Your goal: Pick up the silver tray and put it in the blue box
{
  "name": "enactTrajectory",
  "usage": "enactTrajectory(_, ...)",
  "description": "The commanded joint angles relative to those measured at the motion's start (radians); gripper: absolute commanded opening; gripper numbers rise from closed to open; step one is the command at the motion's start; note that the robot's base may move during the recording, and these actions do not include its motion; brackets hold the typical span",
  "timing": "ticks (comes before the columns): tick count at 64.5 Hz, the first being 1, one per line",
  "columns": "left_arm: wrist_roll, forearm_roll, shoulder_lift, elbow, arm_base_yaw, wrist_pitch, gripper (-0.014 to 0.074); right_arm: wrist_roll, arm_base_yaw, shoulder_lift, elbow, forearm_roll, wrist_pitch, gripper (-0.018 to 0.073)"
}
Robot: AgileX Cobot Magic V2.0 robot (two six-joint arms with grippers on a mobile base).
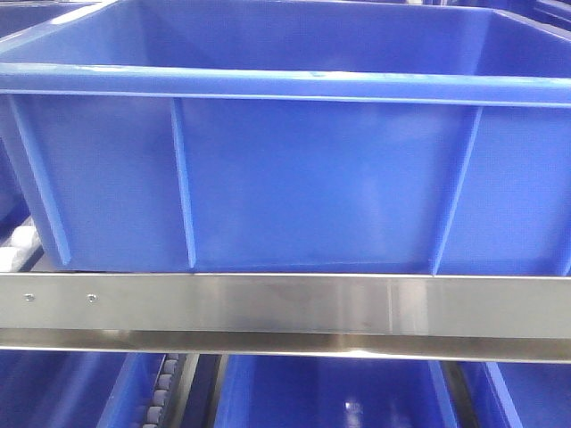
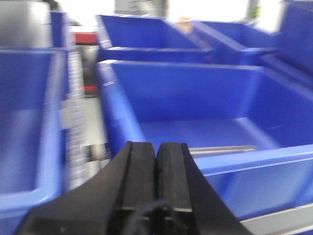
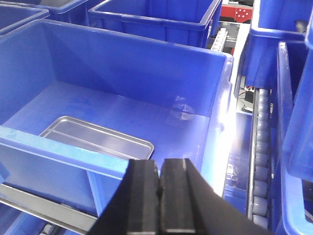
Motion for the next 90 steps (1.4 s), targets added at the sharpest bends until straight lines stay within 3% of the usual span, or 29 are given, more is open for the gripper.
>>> enactTrajectory(1, 0.037, -0.046, -0.013, 0.014, 0.088, -0.089, -0.0094, -0.011, -0.004, 0.011, -0.027, -0.020, -0.082, 0.0056)
enactTrajectory(10, 0.037, -0.061, -0.089, 0.152, 0.223, -0.153, -0.0094, -0.011, -0.004, 0.011, -0.027, -0.020, -0.082, 0.0056)
enactTrajectory(20, 0.037, -0.077, -0.169, 0.346, 0.298, -0.299, -0.0094, -0.011, -0.004, 0.011, -0.027, -0.020, -0.081, 0.0056)
enactTrajectory(26, 0.037, -0.078, -0.179, 0.462, 0.304, -0.453, -0.0094, -0.011, -0.004, 0.011, -0.027, -0.020, -0.081, 0.0056)
enactTrajectory(29, 0.037, -0.078, -0.179, 0.448, 0.304, -0.383, -0.0094, -0.011, -0.004, 0.011, -0.027, -0.020, -0.081, 0.0056)
enactTrajectory(82, 0.037, -0.078, -0.178, 0.453, 0.304, -0.396, -0.0094, -0.011, -0.004, 0.012, -0.027, -0.020, -0.080, 0.0056)
enactTrajectory(90, 0.037, -0.078, -0.178, 0.453, 0.304, -0.396, -0.0094, -0.018, -0.049, 0.012, -0.027, -0.005, -0.075, 0.0056)
